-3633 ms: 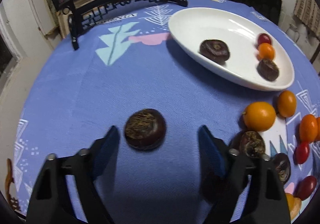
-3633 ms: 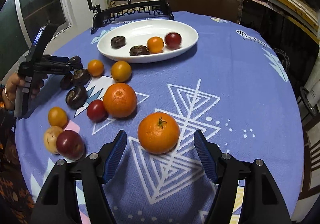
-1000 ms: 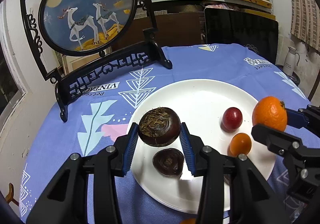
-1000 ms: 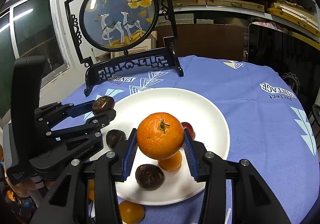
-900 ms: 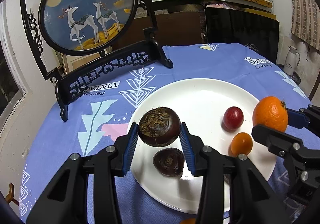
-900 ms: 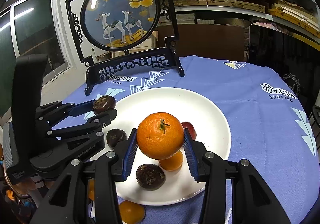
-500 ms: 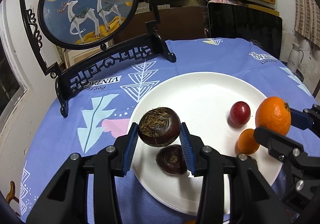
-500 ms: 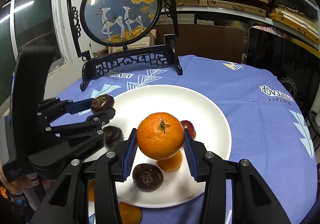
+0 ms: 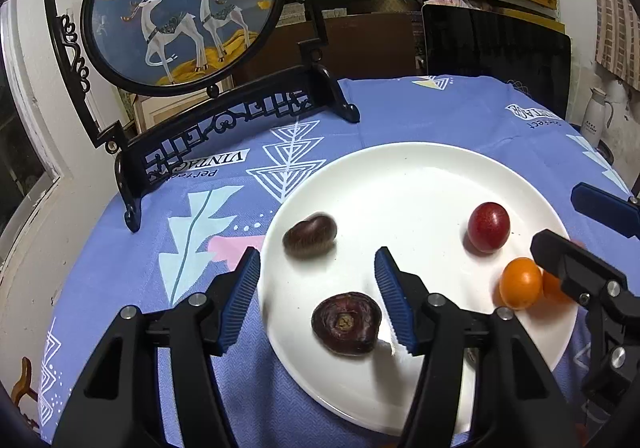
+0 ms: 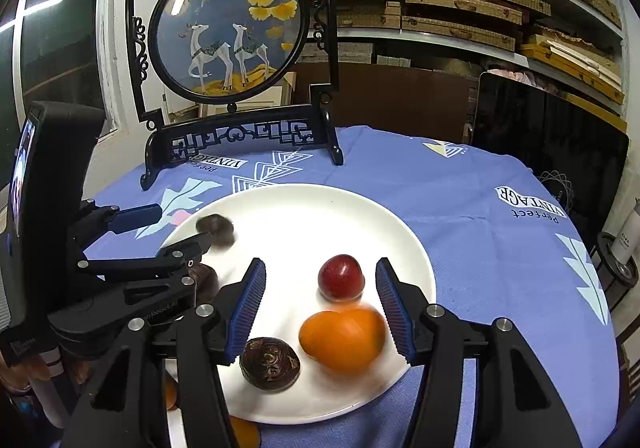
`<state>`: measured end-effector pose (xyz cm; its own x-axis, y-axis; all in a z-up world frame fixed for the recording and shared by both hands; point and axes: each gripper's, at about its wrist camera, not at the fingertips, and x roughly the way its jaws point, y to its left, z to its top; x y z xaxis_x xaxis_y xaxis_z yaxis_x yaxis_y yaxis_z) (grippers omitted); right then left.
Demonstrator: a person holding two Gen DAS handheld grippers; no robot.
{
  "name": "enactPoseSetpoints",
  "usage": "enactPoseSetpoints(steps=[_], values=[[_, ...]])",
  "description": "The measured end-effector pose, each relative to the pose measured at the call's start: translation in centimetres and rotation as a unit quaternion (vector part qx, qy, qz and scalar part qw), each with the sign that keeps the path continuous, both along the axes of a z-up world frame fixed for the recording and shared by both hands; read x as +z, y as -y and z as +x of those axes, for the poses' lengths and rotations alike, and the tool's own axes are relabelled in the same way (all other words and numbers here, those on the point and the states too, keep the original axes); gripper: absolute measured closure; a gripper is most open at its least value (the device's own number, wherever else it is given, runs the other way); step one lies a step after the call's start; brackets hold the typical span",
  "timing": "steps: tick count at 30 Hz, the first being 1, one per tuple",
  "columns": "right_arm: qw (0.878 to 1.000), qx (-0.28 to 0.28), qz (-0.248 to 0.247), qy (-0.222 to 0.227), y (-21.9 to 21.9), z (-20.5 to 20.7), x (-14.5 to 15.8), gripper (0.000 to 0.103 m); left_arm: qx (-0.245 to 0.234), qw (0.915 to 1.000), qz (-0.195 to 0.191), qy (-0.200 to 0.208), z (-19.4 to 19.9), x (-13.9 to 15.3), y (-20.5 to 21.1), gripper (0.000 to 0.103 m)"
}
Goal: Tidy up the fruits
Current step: 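Lower both held fruits onto the white plate and open both grippers, then grasp the yellow potato with the left gripper while the right gripper grasps a red plum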
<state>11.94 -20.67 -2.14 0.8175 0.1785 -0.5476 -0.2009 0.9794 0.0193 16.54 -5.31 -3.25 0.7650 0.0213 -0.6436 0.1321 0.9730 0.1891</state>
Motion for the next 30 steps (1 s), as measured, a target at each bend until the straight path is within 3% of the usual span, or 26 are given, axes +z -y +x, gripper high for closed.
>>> enactPoseSetpoints(steps=[10, 17, 22, 27, 30], values=[[1.000, 0.002, -0.001, -0.003, 0.0, -0.1, 0.1, 0.040, -0.001, 1.0000, -0.005, 0.005, -0.2, 0.5, -0.3, 0.044], [0.998, 0.042, 0.046, -0.011, 0.6, -3.8, 2.0, 0.030, 0.011, 0.9982, -0.059, 0.005, -3.1, 2.1, -4.4, 0.035], [0.994, 0.099, 0.000, -0.042, 0.4, -10.2, 1.3, 0.030, -0.002, 0.9988, -0.049, -0.006, -6.6, 2.2, -6.4, 0.033], [0.977, 0.187, -0.059, -0.081, -0.7, -17.5, -0.8, 0.030, -0.060, 0.9977, -0.026, -0.013, -11.7, 2.5, -6.7, 0.019], [0.966, 0.216, -0.103, -0.100, -1.6, -20.5, -2.6, 0.031, -0.103, 0.9944, -0.003, -0.021, -14.7, 2.0, -6.5, 0.019]])
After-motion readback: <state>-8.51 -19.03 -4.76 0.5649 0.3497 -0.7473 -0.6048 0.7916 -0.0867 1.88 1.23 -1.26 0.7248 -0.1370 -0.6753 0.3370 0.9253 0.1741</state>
